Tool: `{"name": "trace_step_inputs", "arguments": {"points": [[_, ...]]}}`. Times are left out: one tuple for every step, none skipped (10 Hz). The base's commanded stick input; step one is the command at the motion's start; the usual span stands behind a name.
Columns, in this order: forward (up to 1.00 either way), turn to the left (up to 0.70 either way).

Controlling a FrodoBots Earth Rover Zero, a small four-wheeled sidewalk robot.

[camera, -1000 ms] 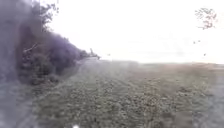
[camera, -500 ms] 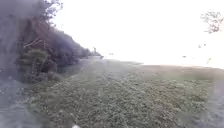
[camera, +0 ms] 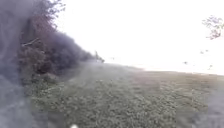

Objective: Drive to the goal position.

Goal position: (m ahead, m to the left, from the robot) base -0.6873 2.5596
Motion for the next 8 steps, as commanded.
{"name": "trace_step_inputs", "arguments": {"points": [[0.00, 0.00], [0.00, 0.00], [0.00, 0.00], [0.00, 0.00], [0.00, 0.00], [0.00, 0.00], [0.60, -0.02], [0.60, -0.04]]}}
